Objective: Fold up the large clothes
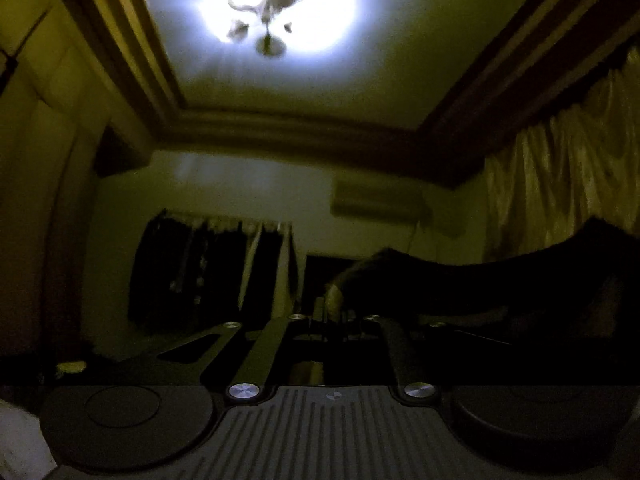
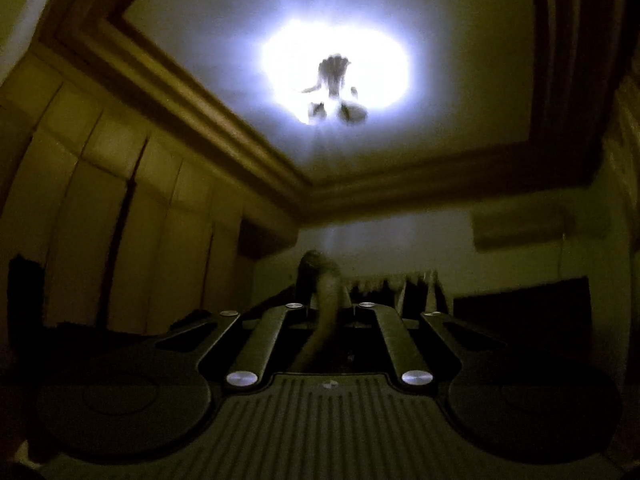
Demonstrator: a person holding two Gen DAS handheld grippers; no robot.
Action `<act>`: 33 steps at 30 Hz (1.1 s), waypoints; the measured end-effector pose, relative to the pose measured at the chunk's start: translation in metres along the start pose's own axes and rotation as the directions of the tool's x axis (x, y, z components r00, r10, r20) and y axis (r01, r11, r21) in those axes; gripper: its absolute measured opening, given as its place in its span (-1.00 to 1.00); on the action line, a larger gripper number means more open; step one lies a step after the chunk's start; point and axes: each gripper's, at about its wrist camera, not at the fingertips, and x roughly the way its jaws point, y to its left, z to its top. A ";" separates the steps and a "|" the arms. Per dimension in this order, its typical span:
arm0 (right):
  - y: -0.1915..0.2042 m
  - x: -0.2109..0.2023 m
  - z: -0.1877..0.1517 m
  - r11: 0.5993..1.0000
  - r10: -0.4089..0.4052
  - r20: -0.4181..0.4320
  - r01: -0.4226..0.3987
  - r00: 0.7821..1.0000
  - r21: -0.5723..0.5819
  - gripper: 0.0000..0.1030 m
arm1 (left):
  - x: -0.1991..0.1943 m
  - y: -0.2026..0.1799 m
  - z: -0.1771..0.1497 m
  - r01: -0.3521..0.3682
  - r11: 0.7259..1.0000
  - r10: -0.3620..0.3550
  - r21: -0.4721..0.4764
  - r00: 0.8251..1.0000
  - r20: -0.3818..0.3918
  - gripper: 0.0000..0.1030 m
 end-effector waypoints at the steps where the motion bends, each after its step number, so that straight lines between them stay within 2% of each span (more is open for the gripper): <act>1: 0.001 0.004 0.009 1.000 -0.014 0.017 0.014 1.000 -0.015 -0.88 | 0.001 -0.002 0.005 0.008 1.000 -0.008 0.001 1.000 0.012 0.27; 4: 0.002 0.017 0.025 0.999 -0.012 0.053 0.015 0.999 -0.051 -0.88 | 0.010 -0.008 0.011 -0.015 1.000 0.015 0.016 0.999 0.037 0.27; 6: 0.002 0.027 0.028 0.996 -0.011 0.072 0.017 0.997 -0.086 -0.88 | 0.024 -0.009 0.005 -0.044 0.999 0.043 0.023 0.999 0.023 0.27; 8: 0.001 0.045 0.022 0.995 -0.009 0.043 0.013 0.999 -0.098 -0.88 | 0.039 -0.006 -0.007 -0.083 0.996 0.084 0.024 0.996 -0.019 0.27; 11: 0.000 0.079 -0.006 0.992 -0.043 -0.049 0.037 0.998 -0.122 -0.88 | 0.065 0.014 -0.036 -0.145 0.989 0.147 0.022 0.982 -0.117 0.28; 14: -0.022 0.130 -0.056 0.996 -0.078 -0.229 0.068 0.970 -0.052 -0.87 | 0.103 0.033 -0.080 -0.208 0.977 0.213 0.049 0.947 -0.238 0.29; 16: -0.036 0.156 -0.097 0.996 -0.076 -0.349 0.084 0.934 0.008 -0.85 | 0.125 0.049 -0.116 -0.233 0.971 0.236 0.051 0.907 -0.348 0.34; 17: -0.041 0.168 -0.118 0.995 -0.074 -0.400 0.096 0.914 0.036 -0.79 | 0.137 0.057 -0.138 -0.246 0.969 0.237 0.033 0.880 -0.411 0.46; 18: -0.046 0.178 -0.141 0.993 -0.077 -0.453 0.111 0.888 0.049 -0.65 | 0.147 0.062 -0.160 -0.246 0.969 0.232 0.032 0.852 -0.470 0.51; 19: -0.048 0.188 -0.168 0.991 -0.085 -0.510 0.124 0.856 0.042 -0.47 | 0.151 0.068 -0.177 -0.250 0.967 0.237 0.045 0.828 -0.509 0.79; 20: -0.049 0.195 -0.194 0.990 -0.095 -0.566 0.136 0.819 0.032 0.10 | 0.157 0.071 -0.198 -0.260 0.963 0.255 0.069 0.801 -0.542 1.00; 21: -0.047 0.200 -0.214 0.988 -0.107 -0.599 0.154 0.793 0.027 0.49 | 0.161 0.072 -0.220 -0.266 0.959 0.272 0.098 0.769 -0.579 1.00; 22: -0.045 0.203 -0.238 0.985 -0.116 -0.629 0.169 0.769 0.025 0.54 | 0.162 0.078 -0.238 -0.267 0.957 0.280 0.115 0.740 -0.611 1.00; 23: -0.046 0.204 -0.261 0.986 -0.114 -0.668 0.168 0.736 0.017 0.50 | 0.163 0.080 -0.260 -0.268 0.956 0.282 0.123 0.706 -0.650 1.00; 24: -0.042 0.207 -0.279 0.987 -0.106 -0.702 0.159 0.704 0.009 0.50 | 0.160 0.087 -0.275 -0.273 0.955 0.280 0.119 0.682 -0.676 1.00; 26: -0.034 0.208 -0.311 0.989 -0.091 -0.755 0.149 0.649 0.009 0.52 | 0.153 0.094 -0.307 -0.294 0.952 0.255 0.082 0.618 -0.744 1.00; 27: -0.034 0.203 -0.325 0.989 -0.080 -0.778 0.146 0.624 0.015 0.55 | 0.145 0.102 -0.321 -0.305 0.951 0.230 0.048 0.594 -0.771 1.00; 28: -0.034 0.196 -0.337 0.989 -0.067 -0.796 0.145 0.601 0.026 0.57 | 0.143 0.110 -0.334 -0.316 0.949 0.208 0.018 0.579 -0.788 1.00; 30: -0.034 0.173 -0.352 0.985 -0.050 -0.813 0.165 0.580 0.058 0.61 | 0.135 0.121 -0.356 -0.343 0.938 0.165 -0.037 0.541 -0.825 1.00; 31: -0.037 0.162 -0.359 0.980 -0.041 -0.822 0.183 0.568 0.077 0.61 | 0.132 0.122 -0.357 -0.358 0.932 0.156 -0.056 0.533 -0.832 1.00; 33: -0.050 0.141 -0.374 0.960 -0.032 -0.834 0.250 0.551 0.127 0.61 | 0.128 0.131 -0.359 -0.396 0.912 0.136 -0.108 0.540 -0.831 1.00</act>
